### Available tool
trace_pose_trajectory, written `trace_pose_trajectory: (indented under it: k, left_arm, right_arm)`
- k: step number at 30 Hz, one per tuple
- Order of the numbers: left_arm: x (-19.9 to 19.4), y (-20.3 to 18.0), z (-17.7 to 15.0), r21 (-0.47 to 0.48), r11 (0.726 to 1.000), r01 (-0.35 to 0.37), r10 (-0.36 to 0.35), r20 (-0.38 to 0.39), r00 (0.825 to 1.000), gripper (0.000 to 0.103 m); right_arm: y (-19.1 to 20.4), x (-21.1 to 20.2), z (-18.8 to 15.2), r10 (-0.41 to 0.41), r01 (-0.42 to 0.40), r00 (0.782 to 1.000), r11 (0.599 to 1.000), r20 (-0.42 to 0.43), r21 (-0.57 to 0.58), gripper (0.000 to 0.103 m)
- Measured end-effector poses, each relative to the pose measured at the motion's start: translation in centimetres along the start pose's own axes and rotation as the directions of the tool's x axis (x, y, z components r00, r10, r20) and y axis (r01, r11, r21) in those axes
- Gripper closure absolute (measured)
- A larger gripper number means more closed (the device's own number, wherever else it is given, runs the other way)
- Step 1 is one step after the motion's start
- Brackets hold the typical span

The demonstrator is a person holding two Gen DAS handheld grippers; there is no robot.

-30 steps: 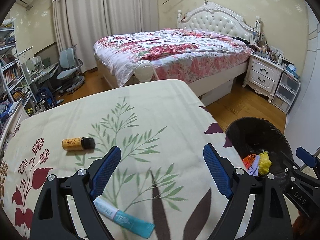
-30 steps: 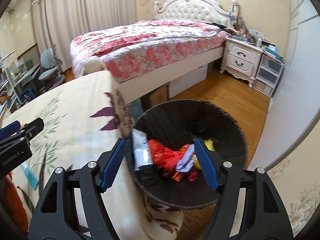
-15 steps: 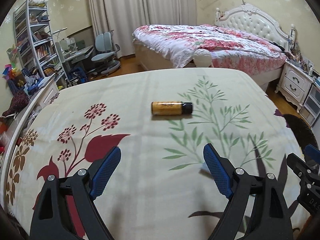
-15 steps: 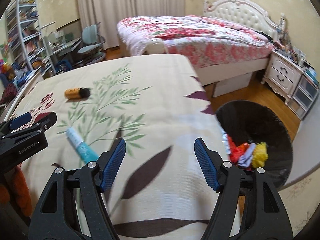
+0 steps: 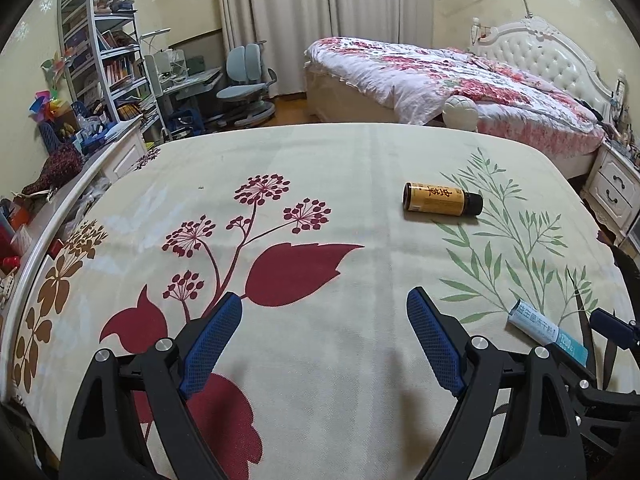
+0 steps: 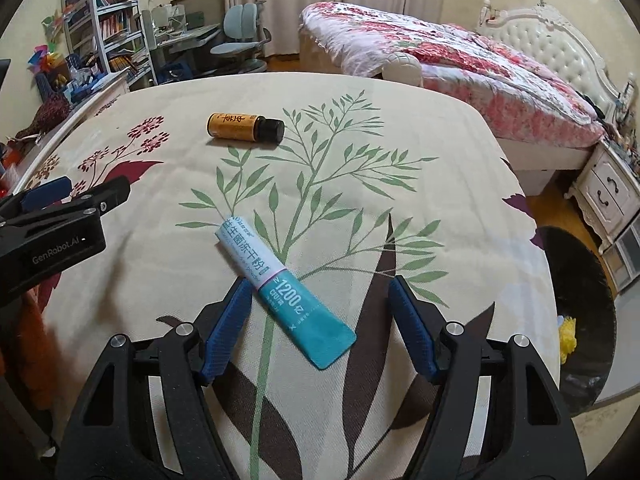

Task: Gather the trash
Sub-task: 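Move both open tools back over the bed cover toward the bottle and tube, then grasp the teal tube with the right tool while the left tool grasps the amber bottle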

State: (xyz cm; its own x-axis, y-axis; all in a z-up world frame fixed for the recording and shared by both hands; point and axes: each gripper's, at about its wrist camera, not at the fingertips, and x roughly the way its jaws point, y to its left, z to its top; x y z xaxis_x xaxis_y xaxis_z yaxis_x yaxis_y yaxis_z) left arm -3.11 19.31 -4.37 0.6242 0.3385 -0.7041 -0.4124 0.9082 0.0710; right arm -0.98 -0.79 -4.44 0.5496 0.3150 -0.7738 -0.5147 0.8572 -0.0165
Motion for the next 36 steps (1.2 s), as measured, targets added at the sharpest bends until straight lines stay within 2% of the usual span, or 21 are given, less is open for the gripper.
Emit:
trace_pose_trajectory:
  k: [3, 5, 8, 18, 27, 36]
  left_arm:
    - [0.5, -0.4, 0.3, 0.013, 1.000, 0.010, -0.010, -0.002, 1.000, 0.019]
    - [0.9, -0.8, 0.4, 0.029, 0.999, 0.018, -0.018, -0.009, 1.000, 0.019]
    - [1.4, -1.7, 0.7, 0.046, 0.998, 0.033, -0.032, -0.012, 0.999, 0.019]
    - [3.3, -4.6, 3.1, 0.089, 0.993, 0.075, -0.075, -0.010, 0.997, 0.019]
    - [4.4, -6.9, 4.7, 0.132, 0.986, 0.106, -0.108, 0.004, 0.994, 0.019]
    - [5.9, -8.1, 6.0, 0.142, 0.984, 0.109, -0.109, -0.010, 0.994, 0.018]
  right_arm:
    - [-0.2, 0.5, 0.6, 0.009, -0.009, 1.000, 1.000, 0.000, 0.013, 0.049]
    - [-0.3, 0.8, 1.0, 0.010, -0.010, 1.000, 1.000, -0.001, 0.010, 0.066]
    - [-0.8, 1.3, 1.6, 0.001, -0.001, 1.000, 1.000, -0.004, 0.015, 0.076]
    - [-4.7, 2.9, 3.4, -0.040, 0.040, 0.999, 0.994, -0.002, 0.101, 0.084]
    - [-6.9, 4.0, 4.6, -0.053, 0.053, 0.999, 0.988, 0.002, 0.143, 0.084]
    - [-7.5, 4.4, 5.0, -0.047, 0.045, 0.999, 0.987, 0.007, 0.156, 0.084]
